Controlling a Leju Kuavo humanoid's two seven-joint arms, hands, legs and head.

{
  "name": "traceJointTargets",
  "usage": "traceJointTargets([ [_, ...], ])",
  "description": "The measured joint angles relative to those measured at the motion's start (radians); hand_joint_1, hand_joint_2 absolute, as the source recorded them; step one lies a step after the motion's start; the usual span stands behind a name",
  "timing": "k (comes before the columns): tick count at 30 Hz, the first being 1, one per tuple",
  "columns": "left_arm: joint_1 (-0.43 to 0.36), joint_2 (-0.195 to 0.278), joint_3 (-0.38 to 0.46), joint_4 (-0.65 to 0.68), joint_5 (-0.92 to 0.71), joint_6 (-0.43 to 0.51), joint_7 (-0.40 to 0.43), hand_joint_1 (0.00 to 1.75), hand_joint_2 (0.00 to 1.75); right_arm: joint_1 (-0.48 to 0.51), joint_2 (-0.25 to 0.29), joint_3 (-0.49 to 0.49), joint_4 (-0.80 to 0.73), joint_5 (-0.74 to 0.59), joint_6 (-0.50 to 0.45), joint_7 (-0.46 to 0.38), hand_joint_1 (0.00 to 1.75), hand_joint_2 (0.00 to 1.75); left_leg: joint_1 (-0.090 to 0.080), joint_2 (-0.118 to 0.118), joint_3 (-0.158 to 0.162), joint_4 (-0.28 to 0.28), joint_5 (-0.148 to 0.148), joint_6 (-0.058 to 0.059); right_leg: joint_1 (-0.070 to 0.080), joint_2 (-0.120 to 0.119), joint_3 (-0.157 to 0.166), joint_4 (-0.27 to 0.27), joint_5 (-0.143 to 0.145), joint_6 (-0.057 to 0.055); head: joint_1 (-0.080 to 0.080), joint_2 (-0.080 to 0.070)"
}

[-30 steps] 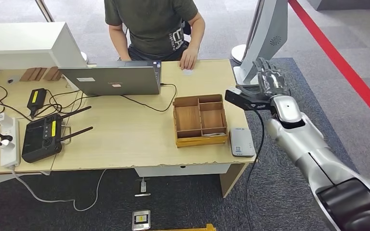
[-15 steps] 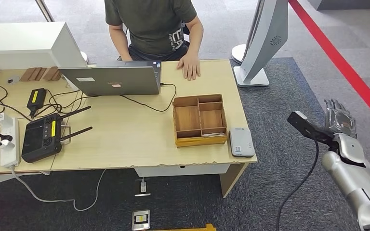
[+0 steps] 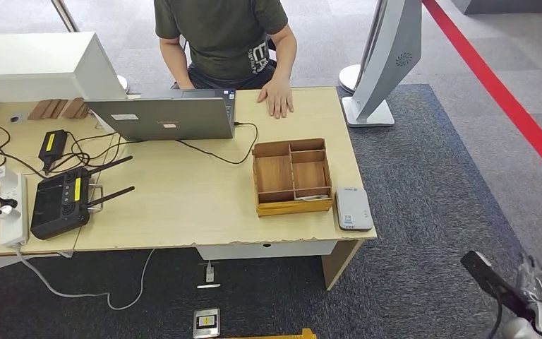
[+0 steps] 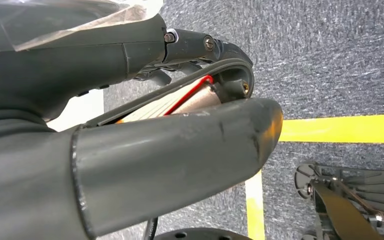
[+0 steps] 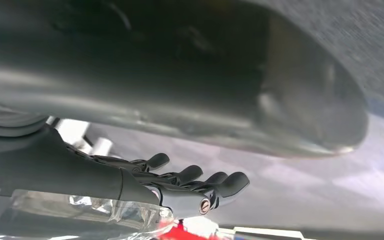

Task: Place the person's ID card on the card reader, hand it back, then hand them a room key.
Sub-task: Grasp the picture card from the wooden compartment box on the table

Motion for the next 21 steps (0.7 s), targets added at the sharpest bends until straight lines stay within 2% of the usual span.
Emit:
traceJointTargets([
  [7, 0.000, -0.014, 0.015, 0.000, 0.021, 0.017, -0.004, 0.00, 0.00, 0.092, 0.107, -0.073, 0.089, -0.080, -0.009, -0.003, 0.00, 0.00, 0.001, 0.000, 0.001, -0.001, 0.000, 0.000, 0.001, 0.000, 0.000, 0.000, -0.002, -0.001, 0.000, 0.000],
  [11, 0.000, -0.022, 0.023, 0.000, 0.026, 0.034, -0.005, 0.00, 0.00, 0.109, 0.211, -0.165, 0.130, -0.338, -0.054, -0.012, 0.00, 0.00, 0.002, 0.002, 0.002, -0.001, 0.000, -0.001, 0.002, 0.001, 0.001, 0.001, -0.002, -0.002, 0.000, 0.000],
  [13, 0.000, -0.024, 0.026, 0.000, 0.028, 0.038, -0.005, 0.00, 0.00, 0.112, 0.269, -0.217, 0.146, -0.411, -0.054, -0.015, 0.00, 0.00, 0.004, 0.002, 0.002, -0.001, 0.000, -0.001, 0.003, 0.001, 0.001, 0.001, -0.002, -0.003, 0.000, 0.000],
  [21, -0.001, -0.021, 0.031, 0.000, 0.034, 0.032, -0.034, 0.00, 0.00, 0.115, 0.445, -0.328, 0.189, -0.414, 0.033, -0.036, 0.00, 0.00, 0.004, 0.002, 0.003, -0.002, 0.000, -0.003, 0.004, 0.001, 0.001, 0.002, -0.003, -0.005, -0.001, 0.000],
])
